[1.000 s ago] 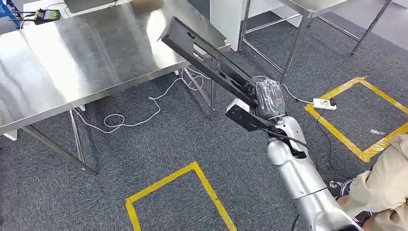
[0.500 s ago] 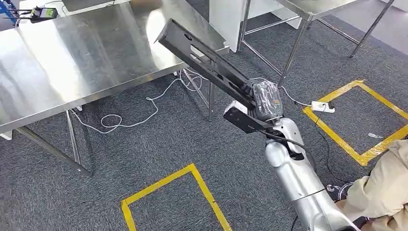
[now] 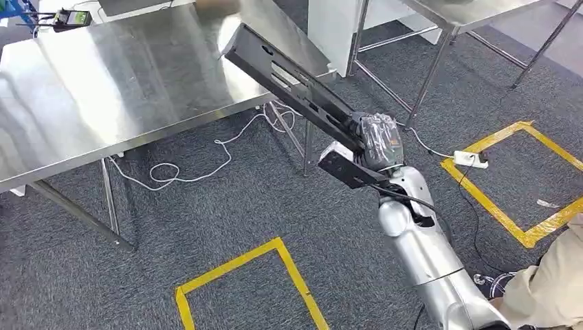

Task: Take the parts from the cabinet and place them on the table.

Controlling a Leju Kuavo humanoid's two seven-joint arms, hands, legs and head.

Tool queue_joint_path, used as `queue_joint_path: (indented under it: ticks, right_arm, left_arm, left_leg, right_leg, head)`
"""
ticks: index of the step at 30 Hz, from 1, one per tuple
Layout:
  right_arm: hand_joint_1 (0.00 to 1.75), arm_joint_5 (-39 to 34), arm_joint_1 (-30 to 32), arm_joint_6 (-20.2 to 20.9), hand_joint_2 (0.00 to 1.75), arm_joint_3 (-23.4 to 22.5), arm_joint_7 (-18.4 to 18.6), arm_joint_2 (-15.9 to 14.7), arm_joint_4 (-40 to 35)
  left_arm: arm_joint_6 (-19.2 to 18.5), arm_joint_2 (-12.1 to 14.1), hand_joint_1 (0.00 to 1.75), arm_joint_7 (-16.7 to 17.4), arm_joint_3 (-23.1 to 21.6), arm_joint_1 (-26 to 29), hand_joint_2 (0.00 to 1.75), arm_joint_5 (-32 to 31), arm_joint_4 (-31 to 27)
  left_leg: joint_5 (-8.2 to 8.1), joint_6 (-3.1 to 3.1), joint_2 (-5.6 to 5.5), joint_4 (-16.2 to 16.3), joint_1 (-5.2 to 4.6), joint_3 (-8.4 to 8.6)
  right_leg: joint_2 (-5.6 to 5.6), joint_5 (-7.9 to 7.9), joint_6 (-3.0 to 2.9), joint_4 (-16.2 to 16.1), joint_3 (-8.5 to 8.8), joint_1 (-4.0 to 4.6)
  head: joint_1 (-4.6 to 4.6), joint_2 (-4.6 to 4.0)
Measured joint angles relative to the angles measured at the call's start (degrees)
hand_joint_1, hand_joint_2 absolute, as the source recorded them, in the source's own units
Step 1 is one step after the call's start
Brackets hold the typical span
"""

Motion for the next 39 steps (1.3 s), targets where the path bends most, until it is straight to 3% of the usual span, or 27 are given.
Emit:
queue_joint_path:
  ticks: [1, 2, 3, 5, 6, 7, 8, 11, 12, 14, 16, 18, 20, 22, 23, 25, 26, 27, 28, 29, 31, 33, 34, 36, 37, 38, 39]
  right_arm:
    - [1.75, 0.00, -0.05, 0.00, 1.75, 0.00, 0.00, 0.00, -0.02]
    - [1.75, 0.00, -0.09, -0.02, 1.75, -0.02, 0.00, 0.02, -0.07]
    - [1.75, 0.00, -0.12, -0.02, 1.75, 0.00, 0.00, 0.07, -0.07]
    - [1.75, 0.00, -0.08, -0.02, 1.75, 0.00, 0.00, 0.07, -0.07]
    - [1.75, 0.02, -0.01, -0.02, 1.75, 0.02, 0.00, 0.09, -0.07]
    - [1.75, 0.02, 0.08, -0.02, 1.75, 0.02, 0.00, 0.09, -0.07]
    - [1.75, 0.02, 0.15, -0.02, 1.75, 0.02, 0.00, 0.11, -0.07]
    - [1.75, 0.00, 0.01, 0.02, 1.75, 0.02, 0.00, 0.15, -0.07]
    - [1.75, 0.02, -0.17, 0.02, 1.75, 0.02, 0.00, 0.15, -0.07]
    - [1.75, 0.00, -0.51, 0.07, 1.75, 0.02, -0.04, 0.15, -0.02]
    - [1.75, 0.00, -0.72, 0.07, 1.75, 0.04, -0.22, 0.37, -0.02]
    - [1.75, -0.02, -1.09, 0.07, 1.75, 0.00, -0.33, 0.37, 0.02]
    - [1.75, -0.09, -1.39, 0.07, 1.75, 0.04, -0.48, 0.46, 0.20]
    - [1.75, -0.11, -1.30, 0.11, 1.75, 0.07, -0.50, 0.46, 0.68]
    - [1.75, -0.11, -1.33, 0.11, 1.75, 0.17, -0.57, 0.55, 0.92]
    - [1.75, -0.11, -1.66, 0.09, 1.75, 0.20, -0.76, 0.66, 1.33]
    - [1.75, -0.13, -1.99, 0.07, 1.75, 0.20, -0.83, 0.79, 1.55]
    - [1.75, -0.20, -2.54, 0.04, 1.75, 0.22, -0.96, 0.85, 1.82]
    - [1.75, -0.31, -2.73, 0.02, 1.75, 0.28, -1.05, 1.16, 1.95]
    - [1.75, -0.33, -2.76, -0.02, 1.75, 0.37, -1.16, 1.35, 2.06]
    - [1.75, -0.46, -2.91, -0.09, 1.75, 0.41, -1.35, 1.40, 2.38]
    - [1.75, -0.52, -3.09, -0.20, 1.75, 0.42, -1.49, 1.57, 2.43]
    - [1.75, -0.57, -3.22, -0.28, 1.75, 0.42, -1.57, 1.68, 2.45]
    - [1.75, -0.57, -3.35, -0.28, 1.75, 0.46, -1.60, 1.92, 2.71]
    - [1.75, -0.57, -3.29, -0.31, 1.75, 0.48, -1.60, 1.99, 2.89]
    - [1.75, -0.57, -3.21, -0.31, 1.75, 0.52, -1.60, 1.99, 3.04]
    - [1.75, -0.57, -3.21, -0.33, 1.75, 0.57, -1.60, 1.99, 3.19]
  left_arm:
    - [0.00, 0.07, 0.00, -0.02, 0.00, 0.01, 0.00, 0.00, -0.02]
    - [0.02, 0.07, 0.00, -0.02, 0.02, 0.03, 0.00, -0.02, -0.02]
    - [0.00, 0.05, 0.00, -0.04, 0.00, 0.01, 0.00, -0.02, 0.00]
    - [-0.02, 0.04, 0.00, -0.15, 0.00, 0.00, 0.00, -0.13, -0.02]
    - [-0.06, 0.04, 0.00, -0.15, 0.00, 0.07, 0.00, -0.20, -0.02]
    - [-0.11, 0.04, 0.00, -0.18, 0.00, 0.10, 0.00, -0.26, -0.02]
    - [-0.09, 0.04, 0.00, -0.20, 0.00, 0.13, 0.00, -0.28, -0.02]
    - [-0.07, 0.13, 0.00, -0.26, 0.00, 0.11, 0.00, -0.55, -0.02]
    - [-0.02, 0.15, 0.00, -0.28, 0.00, 0.00, 0.00, -0.57, -0.02]
    - [0.00, 0.17, 0.00, -0.37, 0.00, -0.03, 0.00, -0.63, -0.02]
    - [0.04, 0.17, 0.00, -0.37, 0.02, -0.01, 0.00, -0.63, -0.02]
    - [0.02, 0.17, 0.00, -0.39, 0.00, 0.01, 0.00, -0.63, -0.02]
    - [0.04, 0.26, 0.00, -0.37, 0.02, -0.11, 0.00, -0.61, -0.02]
    - [0.02, 0.28, 0.00, -0.37, 0.04, -0.09, 0.00, -0.59, -0.02]
    - [0.02, 0.28, 0.00, -0.37, 0.07, -0.07, 0.00, -0.50, 0.00]
    - [0.02, 0.26, 0.00, -0.37, 0.11, -0.04, 0.00, -0.42, 0.00]
    - [0.02, 0.26, 0.00, -0.39, 0.11, -0.04, 0.00, -0.42, 0.00]
    - [0.02, 0.26, 0.00, -0.39, 0.15, -0.05, 0.00, -0.35, 0.07]
    - [0.07, 0.28, 0.00, -0.42, 0.17, -0.10, 0.00, -0.35, 0.07]
    - [0.09, 0.28, 0.00, -0.50, 0.17, -0.10, 0.00, -0.35, 0.07]
    - [0.11, 0.31, 0.00, -0.55, 0.18, -0.11, 0.00, -0.33, 0.07]
    - [0.11, 0.42, 0.00, -0.57, 0.20, -0.02, 0.00, -0.33, 0.09]
    - [0.09, 0.39, 0.00, -0.57, 0.20, -0.04, 0.00, -0.35, 0.18]
    - [0.09, 0.39, 0.00, -0.59, 0.20, -0.04, 0.00, -0.35, 0.20]
    - [0.09, 0.39, 0.00, -0.59, 0.20, 0.01, 0.00, -0.35, 0.22]
    - [0.09, 0.39, 0.00, -0.59, 0.20, 0.03, 0.00, -0.35, 0.22]
    - [0.11, 0.42, 0.00, -0.59, 0.22, 0.04, 0.00, -0.33, 0.22]
  left_leg:
    - [-0.35, -0.44, 0.04, 0.24, 0.22, -0.05]
    - [-1.03, -0.76, 0.31, 1.27, 0.28, -0.18]
    - [-2.59, -1.12, 0.63, 4.21, 0.36, -1.56]
    - [-6.26, -1.63, 0.78, 13.13, 0.61, -6.43]
    - [-7.15, -1.75, 0.85, 16.66, 0.66, -8.64]
    - [-6.62, -1.72, 0.89, 17.92, 0.67, -9.89]
    - [-4.66, -1.61, 0.91, 16.09, 0.68, -9.54]
    - [3.18, -0.72, 0.98, 2.22, 0.66, -3.32]
    - [2.03, -0.60, 0.98, 0.87, 0.32, -2.45]
    - [1.81, -0.26, 0.84, 0.83, -0.07, -2.62]
    - [1.84, 0.58, 0.68, 0.10, -0.35, -2.06]
    - [2.05, 1.32, 0.69, -1.01, 0.06, -0.93]
    - [1.80, 1.89, 0.75, -0.98, -0.04, -0.58]
    - [1.34, 2.11, 0.52, -0.95, -0.13, -0.19]
    - [1.09, 2.10, 0.37, -0.93, -0.17, 0.10]
    - [0.44, 1.73, 0.06, -0.83, -0.17, 0.98]
    - [0.06, 1.46, -0.01, -0.81, -0.19, 1.31]
    - [-0.37, 1.03, -0.01, -0.44, -0.80, 1.26]
    - [-0.84, 0.87, -0.05, -0.30, -0.85, 1.37]
    - [-1.03, 0.66, -0.07, -0.31, -0.87, 1.49]
    - [-1.38, 0.17, -0.02, -0.35, -0.47, 1.56]
    - [-2.87, -0.75, 0.51, 3.29, -0.31, 0.31]
    - [-4.43, -1.07, 0.65, 6.84, -0.10, -1.49]
    - [-7.82, -1.60, 0.72, 15.61, 0.31, -6.98]
    - [-7.88, -1.76, 0.74, 18.07, 0.41, -9.07]
    - [-6.36, -1.87, 0.76, 17.63, 0.59, -9.71]
    - [-3.65, -1.90, 0.88, 14.77, 0.75, -9.04]
  right_leg:
    - [0.00, 0.11, -0.57, -0.20, 0.29, -0.62]
    - [0.02, -0.03, -0.86, -0.25, 0.57, -0.65]
    - [0.00, -0.21, -1.37, -0.24, 0.78, -0.65]
    - [-0.03, -0.50, -1.75, -0.23, 1.04, -0.48]
    - [-0.03, -0.60, -1.88, -0.23, 1.14, -0.41]
    - [-0.02, -0.74, -2.00, -0.22, 1.31, -0.41]
    - [0.00, -0.94, -1.93, -0.22, 1.58, -0.42]
    - [0.07, -1.75, -1.51, -0.28, 2.76, -0.47]
    - [0.09, -2.00, -1.12, -0.23, 2.77, 0.08]
    - [0.06, -2.21, -0.60, -0.34, 2.68, -0.08]
    - [-0.03, -2.31, 0.26, -1.04, 3.19, 0.01]
    - [-0.15, -3.63, 0.08, 1.94, 1.82, 0.06]
    - [-0.11, -6.85, -0.65, 11.27, -3.46, 0.07]
    - [-0.11, -7.76, -0.37, 17.23, -7.57, 0.14]
    - [-0.11, -6.67, 0.09, 16.34, -7.70, 0.12]
    - [-0.13, -1.86, 1.20, 8.01, -4.48, 0.11]
    - [-0.16, 0.43, 1.39, 2.98, -2.40, 0.10]
    - [-0.17, 1.51, 1.18, -0.67, -0.78, 0.33]
    - [-0.08, 1.76, 0.34, -0.78, -0.76, 0.25]
    - [-0.08, 1.56, 0.03, -0.79, -0.66, 0.13]
    - [-0.05, 1.34, -0.67, -0.83, -0.45, 0.18]
    - [-0.04, 1.00, -1.52, -0.99, 0.35, -0.45]
    - [-0.03, 0.75, -1.88, -0.99, 0.64, -0.45]
    - [-0.02, 0.29, -2.36, -0.99, 1.13, -0.40]
    - [0.00, -0.03, -2.25, -0.99, 1.40, -0.43]
    - [0.04, -0.30, -2.15, -0.99, 1.77, -0.49]
    - [0.08, -0.68, -1.99, -0.99, 2.28, -0.58]
  head:
    - [-0.02, 0.00]
    - [-0.09, 0.00]
    - [-0.59, 0.00]
    - [-0.61, 0.00]
    - [-0.70, 0.00]
    - [-0.63, 0.00]
    - [-0.70, 0.00]
    - [-0.72, 0.00]
    - [-0.70, 0.00]
    - [-0.72, 0.00]
    - [-0.74, 0.00]
    - [-0.61, 0.00]
    - [-0.57, 0.00]
    - [-0.46, 0.00]
    - [-0.57, 0.00]
    - [-0.35, 0.00]
    - [-0.35, 0.00]
    - [-0.20, 0.00]
    - [-0.37, 0.00]
    - [-0.87, 0.00]
    - [-0.81, 0.00]
    - [-1.14, 0.00]
    - [-1.27, 0.00]
    - [-1.29, 0.00]
    - [-1.29, 0.00]
    - [-1.33, 0.00]
    - [-1.29, 0.00]
